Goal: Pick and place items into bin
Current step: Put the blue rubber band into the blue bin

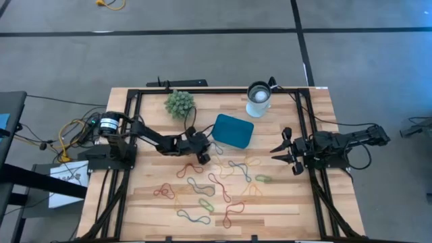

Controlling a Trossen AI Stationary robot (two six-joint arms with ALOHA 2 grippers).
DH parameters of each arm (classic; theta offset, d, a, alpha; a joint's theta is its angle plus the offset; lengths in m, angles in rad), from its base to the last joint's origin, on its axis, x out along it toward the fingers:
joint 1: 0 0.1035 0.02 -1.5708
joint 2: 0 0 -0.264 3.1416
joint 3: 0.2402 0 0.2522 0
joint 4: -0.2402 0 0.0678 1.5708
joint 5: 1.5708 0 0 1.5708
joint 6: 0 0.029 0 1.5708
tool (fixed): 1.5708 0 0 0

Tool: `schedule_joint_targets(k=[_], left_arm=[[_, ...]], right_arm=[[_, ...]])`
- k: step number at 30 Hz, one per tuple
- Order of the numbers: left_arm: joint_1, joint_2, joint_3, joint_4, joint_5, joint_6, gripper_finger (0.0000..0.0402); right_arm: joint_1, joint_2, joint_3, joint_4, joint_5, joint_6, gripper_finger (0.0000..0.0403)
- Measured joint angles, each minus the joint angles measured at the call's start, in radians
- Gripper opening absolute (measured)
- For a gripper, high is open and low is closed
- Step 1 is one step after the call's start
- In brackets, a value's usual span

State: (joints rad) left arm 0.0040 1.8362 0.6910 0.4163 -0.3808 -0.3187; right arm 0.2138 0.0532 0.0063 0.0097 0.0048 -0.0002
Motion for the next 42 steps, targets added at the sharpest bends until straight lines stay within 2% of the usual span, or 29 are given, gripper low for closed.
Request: schedule_joint_targets(k=[10, 12, 16, 25, 30, 35, 42], left_arm=[[0.003, -0.002, 0.001, -0.019, -0.010, 0.005, 0.0054], [0.007, -0.002, 0.000, -0.018, -0.011, -0.002, 0.0047], [0.010, -0.002, 0.000, -0.022, 0.001, -0.021, 0.0008], [-0.026, -0.021, 0.014, -0.005, 0.002, -0.017, 0.0000], [-0.059, -0.111, 0.056, -0.018, -0.002, 0.056, 0.0000], [-0.072, -0.273, 0.105, -0.066, -0.059, 0.187, 0.0000], [-0.025, -0.427, 0.197, -0.074, -0.067, 0.369, 0.0000]], right_arm=[[0.000, 0.000, 0.000, 0.000, 0.000, 0.000, 0.0100], [0.000, 0.000, 0.000, 0.000, 0.000, 0.000, 0.0100], [0.000, 0.000, 0.000, 0.000, 0.000, 0.000, 0.0100], [0.000, 0.000, 0.000, 0.000, 0.000, 0.001, 0.0100], [0.000, 0.000, 0.000, 0.000, 0.000, 0.001, 0.0100], [0.000, 0.000, 0.000, 0.000, -0.001, 0.001, 0.0100], [0.000, 0.000, 0.000, 0.000, -0.001, 0.001, 0.0100]])
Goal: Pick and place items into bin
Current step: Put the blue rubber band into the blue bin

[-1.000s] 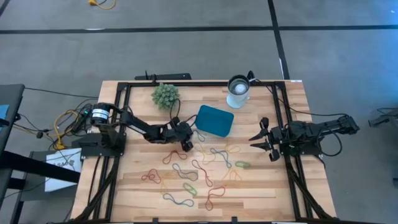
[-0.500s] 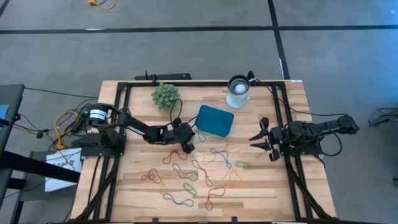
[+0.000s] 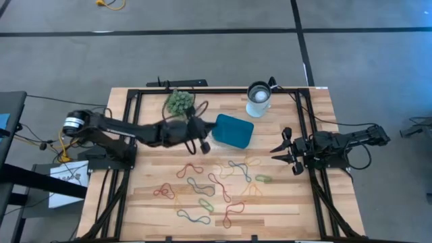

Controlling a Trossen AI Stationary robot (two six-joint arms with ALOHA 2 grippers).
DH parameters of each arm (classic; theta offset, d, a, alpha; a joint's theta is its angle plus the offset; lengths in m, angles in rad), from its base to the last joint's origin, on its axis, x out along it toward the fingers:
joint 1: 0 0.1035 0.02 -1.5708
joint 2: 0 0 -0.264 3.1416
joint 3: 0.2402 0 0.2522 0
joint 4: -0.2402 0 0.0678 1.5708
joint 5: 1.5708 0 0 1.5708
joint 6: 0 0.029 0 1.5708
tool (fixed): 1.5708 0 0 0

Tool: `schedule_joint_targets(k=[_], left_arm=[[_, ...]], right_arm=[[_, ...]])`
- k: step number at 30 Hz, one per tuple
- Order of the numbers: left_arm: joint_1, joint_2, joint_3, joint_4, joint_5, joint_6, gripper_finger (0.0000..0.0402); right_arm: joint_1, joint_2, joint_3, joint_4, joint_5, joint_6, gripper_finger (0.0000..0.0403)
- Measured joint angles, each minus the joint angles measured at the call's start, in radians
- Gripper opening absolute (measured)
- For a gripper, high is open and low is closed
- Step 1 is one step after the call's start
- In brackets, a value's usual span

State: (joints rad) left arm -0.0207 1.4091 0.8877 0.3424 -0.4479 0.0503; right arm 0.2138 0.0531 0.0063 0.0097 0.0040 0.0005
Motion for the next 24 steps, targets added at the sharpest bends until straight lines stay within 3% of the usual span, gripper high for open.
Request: schedule_joint_targets(k=[7, 12, 19, 24], left_arm=[[0.090, 0.046, 0.052, -0.034, 0.019, 0.025, 0.0000], [0.139, 0.164, 0.049, -0.037, 0.024, -0.017, 0.0000], [0.170, 0.322, 0.050, 0.093, 0.080, -0.055, 0.0000], [0.173, 0.362, 0.050, 0.115, 0.085, -0.059, 0.0000]], right_arm=[[0.000, 0.000, 0.000, 0.000, 0.000, 0.000, 0.0100], [0.000, 0.000, 0.000, 0.000, -0.002, 0.000, 0.0100], [0.000, 0.000, 0.000, 0.000, -0.002, 0.000, 0.0100], [0.000, 0.000, 0.000, 0.003, 0.000, -0.006, 0.0100]])
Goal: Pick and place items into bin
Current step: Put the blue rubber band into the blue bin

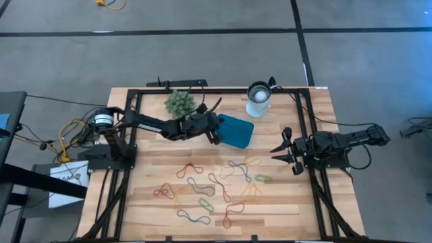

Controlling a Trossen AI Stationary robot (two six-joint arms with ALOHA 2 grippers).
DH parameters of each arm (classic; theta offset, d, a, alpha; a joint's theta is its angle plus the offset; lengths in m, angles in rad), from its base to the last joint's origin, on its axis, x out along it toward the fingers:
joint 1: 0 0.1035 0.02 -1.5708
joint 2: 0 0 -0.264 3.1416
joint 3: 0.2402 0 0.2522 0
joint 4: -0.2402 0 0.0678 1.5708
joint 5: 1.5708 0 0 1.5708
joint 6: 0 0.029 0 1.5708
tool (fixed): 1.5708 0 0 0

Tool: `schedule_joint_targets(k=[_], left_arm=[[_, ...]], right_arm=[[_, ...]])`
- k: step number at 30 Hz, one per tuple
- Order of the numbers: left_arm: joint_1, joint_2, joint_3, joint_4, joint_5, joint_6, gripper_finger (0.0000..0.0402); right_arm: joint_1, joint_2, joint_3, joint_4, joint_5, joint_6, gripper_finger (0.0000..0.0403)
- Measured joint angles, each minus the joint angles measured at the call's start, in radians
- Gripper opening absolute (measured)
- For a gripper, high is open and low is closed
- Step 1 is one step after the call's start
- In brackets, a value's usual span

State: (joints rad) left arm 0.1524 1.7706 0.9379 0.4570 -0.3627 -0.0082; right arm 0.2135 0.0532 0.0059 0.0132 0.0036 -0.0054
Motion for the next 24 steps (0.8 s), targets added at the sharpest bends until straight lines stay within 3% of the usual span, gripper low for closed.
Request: schedule_joint_targets(k=[10, 20, 24], left_arm=[[0.000, -0.001, 0.000, -0.052, 0.000, -0.008, 0.0009], [-0.005, -0.009, 0.011, -0.036, 0.006, -0.057, 0.0101], [-0.025, -0.025, 0.073, -0.046, 0.026, 0.028, 0.0117]], right_arm=[[0.000, 0.000, 0.000, 0.014, 0.001, -0.002, 0.0100], [0.003, 0.061, 0.000, 0.034, -0.003, -0.002, 0.0100], [0.003, 0.152, 0.000, 0.051, 0.006, 0.035, 0.0100]])
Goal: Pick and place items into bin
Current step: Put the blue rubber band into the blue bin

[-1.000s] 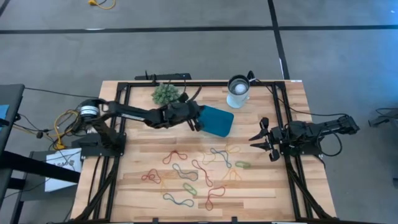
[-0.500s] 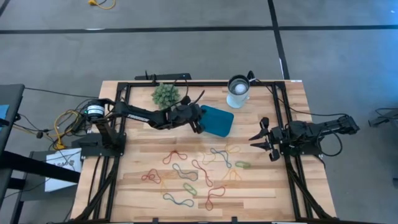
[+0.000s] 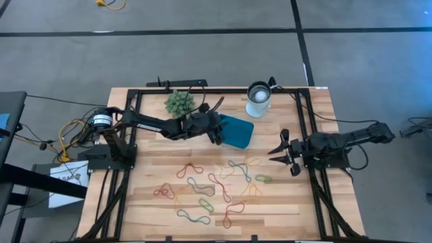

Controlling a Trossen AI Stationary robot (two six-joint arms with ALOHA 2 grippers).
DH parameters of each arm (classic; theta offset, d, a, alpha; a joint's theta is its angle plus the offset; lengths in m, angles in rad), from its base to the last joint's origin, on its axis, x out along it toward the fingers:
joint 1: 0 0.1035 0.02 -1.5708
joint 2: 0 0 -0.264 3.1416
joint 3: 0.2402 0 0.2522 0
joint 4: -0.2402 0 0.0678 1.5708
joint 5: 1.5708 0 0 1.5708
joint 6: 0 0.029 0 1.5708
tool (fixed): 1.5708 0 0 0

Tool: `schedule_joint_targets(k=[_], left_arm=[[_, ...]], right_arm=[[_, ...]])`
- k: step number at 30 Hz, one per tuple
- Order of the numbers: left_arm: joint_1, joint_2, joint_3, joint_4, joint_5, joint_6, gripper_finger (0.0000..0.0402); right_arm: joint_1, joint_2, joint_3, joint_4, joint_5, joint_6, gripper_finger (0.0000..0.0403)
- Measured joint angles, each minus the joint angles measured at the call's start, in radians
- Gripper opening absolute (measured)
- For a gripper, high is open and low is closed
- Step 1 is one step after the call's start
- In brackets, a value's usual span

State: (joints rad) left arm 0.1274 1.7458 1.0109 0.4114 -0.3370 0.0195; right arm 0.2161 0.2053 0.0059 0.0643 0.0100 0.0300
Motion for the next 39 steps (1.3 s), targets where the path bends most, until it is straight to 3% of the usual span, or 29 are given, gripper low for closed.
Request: schedule_joint_targets(k=[8, 12, 17, 23, 28, 34, 39], left_arm=[[-0.047, -0.015, 0.208, -0.085, -0.070, 0.239, 0.0119], [-0.069, -0.051, 0.321, -0.320, -0.174, 0.263, 0.0119], [-0.093, -0.159, 0.399, -0.682, -0.194, 0.157, 0.0119], [-0.159, -0.301, 0.387, -1.003, -0.210, -0.037, 0.0119], [-0.256, -0.346, 0.263, -0.971, -0.297, -0.103, 0.0119], [-0.344, -0.349, 0.149, -0.945, -0.534, -0.240, 0.0119], [-0.377, -0.352, 0.101, -0.953, -0.541, -0.311, 0.0119]], right_arm=[[0.000, 0.280, 0.080, 0.090, 0.056, 0.076, 0.0100], [0.000, 0.454, 0.181, 0.096, 0.057, 0.076, 0.0100], [0.000, 0.686, 0.275, 0.099, 0.057, 0.078, 0.0100], [0.000, 0.944, 0.351, 0.103, 0.058, 0.102, 0.0100], [0.000, 1.126, 0.432, 0.113, 0.058, 0.101, 0.0100], [0.000, 1.304, 0.538, 0.109, 0.059, 0.094, 0.0100], [-0.010, 1.422, 0.606, 0.109, 0.060, 0.093, 0.0100]])
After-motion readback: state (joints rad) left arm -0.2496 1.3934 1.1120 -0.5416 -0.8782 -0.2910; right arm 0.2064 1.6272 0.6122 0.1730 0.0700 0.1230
